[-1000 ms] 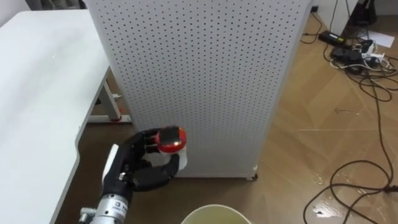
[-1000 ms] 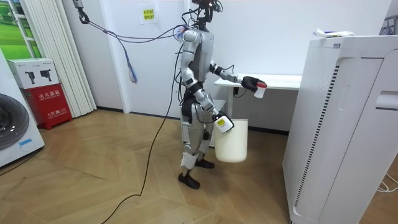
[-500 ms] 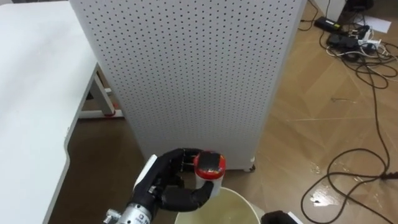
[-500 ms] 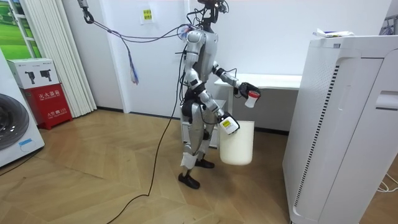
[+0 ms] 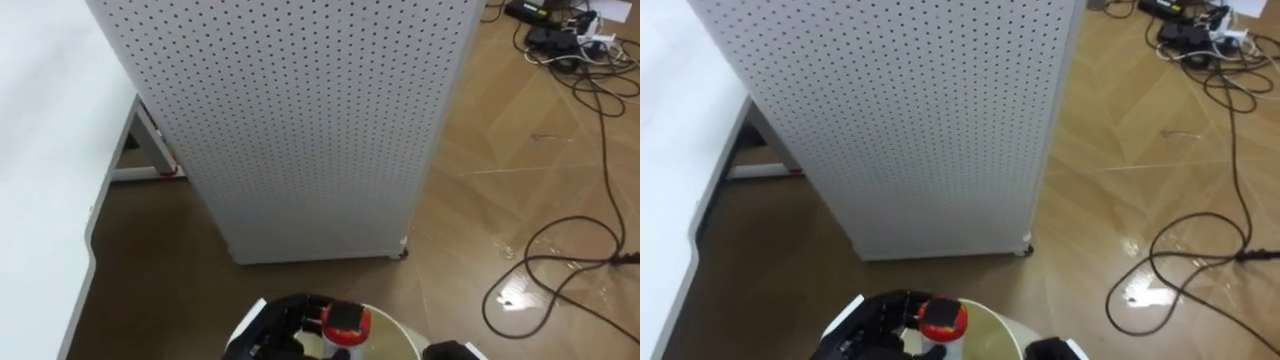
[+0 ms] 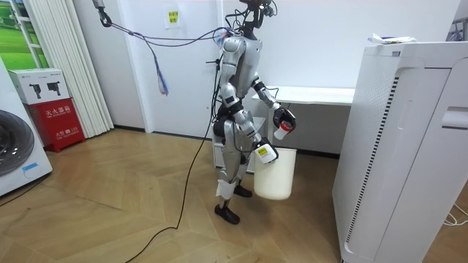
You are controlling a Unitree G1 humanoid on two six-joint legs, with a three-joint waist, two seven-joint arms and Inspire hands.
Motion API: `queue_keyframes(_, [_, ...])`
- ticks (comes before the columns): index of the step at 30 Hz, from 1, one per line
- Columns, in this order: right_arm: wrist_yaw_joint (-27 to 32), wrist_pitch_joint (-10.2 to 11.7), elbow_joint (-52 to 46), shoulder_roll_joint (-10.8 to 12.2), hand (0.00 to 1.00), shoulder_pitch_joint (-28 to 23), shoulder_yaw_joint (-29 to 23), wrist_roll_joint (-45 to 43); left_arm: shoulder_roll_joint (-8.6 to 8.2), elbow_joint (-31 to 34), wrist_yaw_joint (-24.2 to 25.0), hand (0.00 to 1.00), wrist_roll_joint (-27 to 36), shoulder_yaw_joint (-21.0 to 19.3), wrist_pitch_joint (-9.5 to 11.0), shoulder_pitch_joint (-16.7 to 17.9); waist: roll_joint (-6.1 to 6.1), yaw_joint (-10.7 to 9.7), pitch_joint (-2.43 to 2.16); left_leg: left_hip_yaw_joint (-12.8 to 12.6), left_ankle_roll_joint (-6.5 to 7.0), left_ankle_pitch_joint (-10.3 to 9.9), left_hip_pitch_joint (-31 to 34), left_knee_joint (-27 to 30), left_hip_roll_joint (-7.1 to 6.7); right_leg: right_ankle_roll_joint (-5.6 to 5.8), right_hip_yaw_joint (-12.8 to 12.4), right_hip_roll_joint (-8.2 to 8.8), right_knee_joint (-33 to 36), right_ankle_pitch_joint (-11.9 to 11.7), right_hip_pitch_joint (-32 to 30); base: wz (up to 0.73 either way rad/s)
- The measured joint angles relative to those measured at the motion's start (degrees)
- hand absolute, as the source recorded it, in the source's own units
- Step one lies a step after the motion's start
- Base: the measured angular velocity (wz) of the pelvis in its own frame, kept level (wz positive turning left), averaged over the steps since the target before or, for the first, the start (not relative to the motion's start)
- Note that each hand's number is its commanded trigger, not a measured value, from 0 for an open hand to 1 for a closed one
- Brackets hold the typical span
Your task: Pick garbage
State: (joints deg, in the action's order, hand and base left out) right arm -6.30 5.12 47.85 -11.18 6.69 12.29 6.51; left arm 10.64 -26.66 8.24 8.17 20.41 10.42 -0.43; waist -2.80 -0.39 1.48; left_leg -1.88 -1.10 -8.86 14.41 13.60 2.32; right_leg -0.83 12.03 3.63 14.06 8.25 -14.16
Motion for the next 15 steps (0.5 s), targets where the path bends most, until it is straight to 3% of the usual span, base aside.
queue_keyframes(1, [-0.05, 0.00, 0.19, 0.07, 1.00, 0.02, 0.13, 0.00, -0.07, 0.00, 0.37, 0.00, -0.09, 0.02, -0.09, 0.00, -0.21, -0.52, 0.00, -0.61, -0.07, 0.04, 0.00, -0.24, 0.12, -0.02, 0.16, -0.05, -0.02, -0.01, 0.04, 0.05])
queue_keyframes(3, [-0.09, 0.00, 0.99, 0.02, 1.00, 0.00, 0.27, 0.26, -0.15, -0.07, 2.06, 0.00, -0.12, 0.05, -0.07, -0.19, -0.15, -1.34, 0.04, -4.92, -0.09, 0.39, -0.73, -1.77, 0.91, -0.02, 0.01, -0.51, 0.09, -0.01, 0.30, 0.05])
queue_keyframes(4, [-0.09, 0.00, 0.99, 0.01, 1.00, 0.02, 0.20, 0.26, -0.14, -0.25, 2.39, 0.00, -0.28, 0.06, -0.07, -0.26, -0.05, -1.34, 0.07, -5.52, -0.03, 0.43, -1.11, -2.25, 1.02, -0.02, -0.05, -0.63, 0.09, -0.01, 0.30, 0.00])
queue_keyframes(13, [0.20, -0.25, 1.81, -0.27, 1.00, 0.31, 1.71, 1.43, 0.67, -1.44, 3.03, 0.00, -0.29, 0.36, -0.11, 0.18, 0.62, -0.90, 0.16, -6.24, 0.32, 0.69, -0.94, -2.20, 0.83, -0.02, 0.86, -0.25, -0.07, -0.01, 0.35, 0.05])
queue_keyframes(15, [-0.31, -0.24, 1.91, -0.89, 1.00, 0.41, 1.75, 2.29, 0.87, -1.43, 3.80, 0.00, 0.15, 0.36, -0.10, 0.30, 0.74, -0.99, 0.14, -7.49, 0.41, 0.75, -0.91, -2.02, 0.89, -0.02, 0.88, -0.12, -0.07, -0.01, 0.37, 0.00])
